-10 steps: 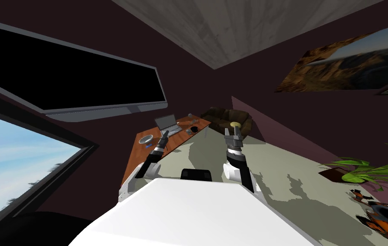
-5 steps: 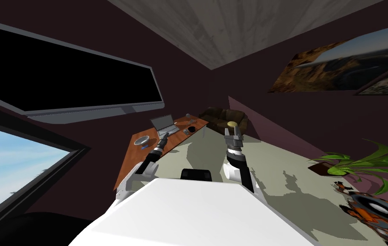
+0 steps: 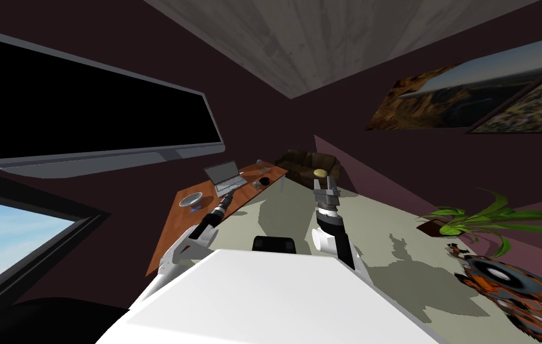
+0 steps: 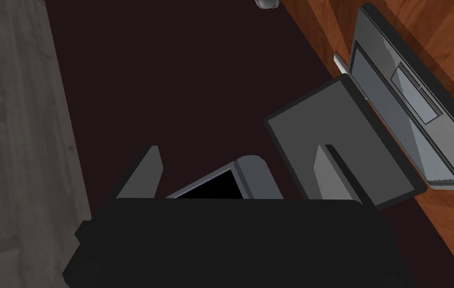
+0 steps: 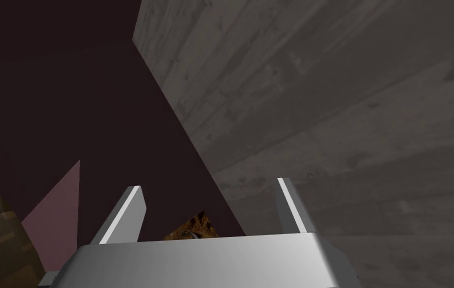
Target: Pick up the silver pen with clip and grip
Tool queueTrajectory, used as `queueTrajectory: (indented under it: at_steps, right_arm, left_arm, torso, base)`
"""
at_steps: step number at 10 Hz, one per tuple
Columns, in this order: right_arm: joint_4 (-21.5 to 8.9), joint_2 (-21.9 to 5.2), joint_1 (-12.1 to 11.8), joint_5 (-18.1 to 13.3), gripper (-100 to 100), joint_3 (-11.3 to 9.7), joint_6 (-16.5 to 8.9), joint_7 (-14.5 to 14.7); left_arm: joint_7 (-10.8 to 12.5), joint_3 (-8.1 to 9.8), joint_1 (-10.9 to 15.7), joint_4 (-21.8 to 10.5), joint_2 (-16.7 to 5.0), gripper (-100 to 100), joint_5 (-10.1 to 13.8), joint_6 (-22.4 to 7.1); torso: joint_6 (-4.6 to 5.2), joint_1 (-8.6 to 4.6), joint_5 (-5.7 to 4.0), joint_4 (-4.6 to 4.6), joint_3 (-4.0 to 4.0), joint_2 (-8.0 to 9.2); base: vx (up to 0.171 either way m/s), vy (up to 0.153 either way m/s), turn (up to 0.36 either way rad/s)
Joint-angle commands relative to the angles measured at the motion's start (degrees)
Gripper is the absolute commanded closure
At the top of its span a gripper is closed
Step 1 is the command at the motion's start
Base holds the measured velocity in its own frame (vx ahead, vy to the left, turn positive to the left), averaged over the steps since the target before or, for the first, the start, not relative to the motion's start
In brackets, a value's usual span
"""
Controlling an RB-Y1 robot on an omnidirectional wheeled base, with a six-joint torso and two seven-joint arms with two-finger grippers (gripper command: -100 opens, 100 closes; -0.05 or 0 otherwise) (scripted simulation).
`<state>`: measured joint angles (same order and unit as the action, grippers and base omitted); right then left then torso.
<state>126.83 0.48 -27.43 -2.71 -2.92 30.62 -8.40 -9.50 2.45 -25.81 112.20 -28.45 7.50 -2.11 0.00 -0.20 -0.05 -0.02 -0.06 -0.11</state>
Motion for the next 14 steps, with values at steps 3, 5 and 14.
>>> queueTrajectory:
  at_steps: [3, 5, 14]
  right_arm:
    - [0.00, 0.00, 0.00, 0.00, 0, 0.00, 0.00, 0.00]
    - [0.00, -0.01, 0.00, 0.00, 0, 0.01, 0.00, 0.00]
    - [0.00, -0.02, -0.01, 0.00, 0, 0.02, 0.00, 0.00]
  left_arm:
    - [-0.85, -0.58, 0.01, -4.10, -3.48, -100, 1.46, -5.64]
    - [-1.41, -1.45, -0.10, -7.31, -6.32, -100, 2.68, -8.74]
    - [-3.87, -7.74, -1.93, -20.18, -16.13, -100, 7.71, -20.07]
  torso:
    - [-0.01, 0.07, 0.01, 0.01, 0.02, 0.04]
    - [-0.02, 0.18, 0.03, -0.01, -0.02, -0.03]
    - [-0.02, 0.58, 0.11, -0.06, -0.16, -0.27]
  base:
    - [0.031, -0.044, -0.059]
    - [0.057, -0.018, -0.080]
    - [0.091, 0.042, -0.054]
